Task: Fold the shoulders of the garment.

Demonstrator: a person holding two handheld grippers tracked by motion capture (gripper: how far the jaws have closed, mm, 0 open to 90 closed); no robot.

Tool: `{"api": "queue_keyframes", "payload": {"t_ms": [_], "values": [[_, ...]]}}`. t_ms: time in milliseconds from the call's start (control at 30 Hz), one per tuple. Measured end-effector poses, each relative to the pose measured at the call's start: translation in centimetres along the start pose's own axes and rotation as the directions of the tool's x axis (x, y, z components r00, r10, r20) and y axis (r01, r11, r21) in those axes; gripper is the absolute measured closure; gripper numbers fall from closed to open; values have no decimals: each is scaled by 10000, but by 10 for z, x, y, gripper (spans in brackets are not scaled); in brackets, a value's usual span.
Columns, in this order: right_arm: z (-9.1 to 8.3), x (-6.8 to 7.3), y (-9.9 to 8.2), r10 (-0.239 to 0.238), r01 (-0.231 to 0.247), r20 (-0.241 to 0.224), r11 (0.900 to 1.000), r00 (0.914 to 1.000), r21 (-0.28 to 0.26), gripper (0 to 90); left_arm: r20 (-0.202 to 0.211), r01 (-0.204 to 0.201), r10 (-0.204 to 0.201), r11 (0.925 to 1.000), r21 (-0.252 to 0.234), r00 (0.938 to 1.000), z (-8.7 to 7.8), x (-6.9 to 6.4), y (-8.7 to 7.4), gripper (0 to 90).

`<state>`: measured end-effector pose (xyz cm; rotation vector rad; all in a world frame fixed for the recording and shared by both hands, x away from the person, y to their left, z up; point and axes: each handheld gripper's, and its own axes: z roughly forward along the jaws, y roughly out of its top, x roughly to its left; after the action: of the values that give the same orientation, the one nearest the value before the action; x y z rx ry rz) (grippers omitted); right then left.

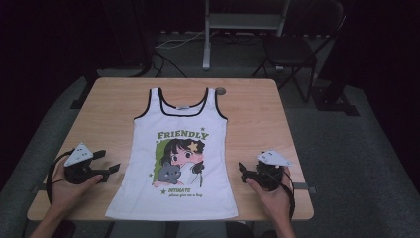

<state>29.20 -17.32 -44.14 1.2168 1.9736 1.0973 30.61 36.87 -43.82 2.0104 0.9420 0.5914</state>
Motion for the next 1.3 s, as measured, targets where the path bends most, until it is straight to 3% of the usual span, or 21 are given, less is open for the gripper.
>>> {"api": "queue_keyframes", "payload": {"t_ms": [367,500,600,733,867,1000,1067,1133,1200,1300], "values": [[0,0,0,8,-8,-14,10000,10000,23,124,3,77,-77,10000,13,10000,0,1,0,210],[0,-1,0,42,-42,-22,10000,10000,19,124,148,263,-259,9992,-296,9996,2,3,6,210],[0,-3,0,117,-117,0,9999,9999,47,124,296,457,-441,9975,-545,9986,7,10,20,211],[0,-4,0,187,-187,-31,9998,9998,44,124,553,765,-727,9946,-701,9958,28,33,55,211],[1,-4,0,114,-113,-72,9999,9999,126,124,750,870,-832,9951,-479,9937,54,55,93,212],[2,-3,1,-83,86,-133,9997,9999,210,124,574,965,-956,9952,-142,9938,83,75,127,213],[2,-2,1,-161,165,-175,9996,9997,244,124,298,906,-909,9958,102,9954,97,83,142,213],[3,-1,1,-209,216,-219,9993,9995,313,124,25,1168,-1169,9928,263,9931,113,89,153,218],[3,-1,1,-280,289,-263,9990,9993,336,124,-216,1210,-1202,9917,426,9925,126,95,163,310],[3,-1,1,-306,315,-292,9990,9991,303,124,-372,1544,-1523,9861,609,9876,147,103,174,340]]}}
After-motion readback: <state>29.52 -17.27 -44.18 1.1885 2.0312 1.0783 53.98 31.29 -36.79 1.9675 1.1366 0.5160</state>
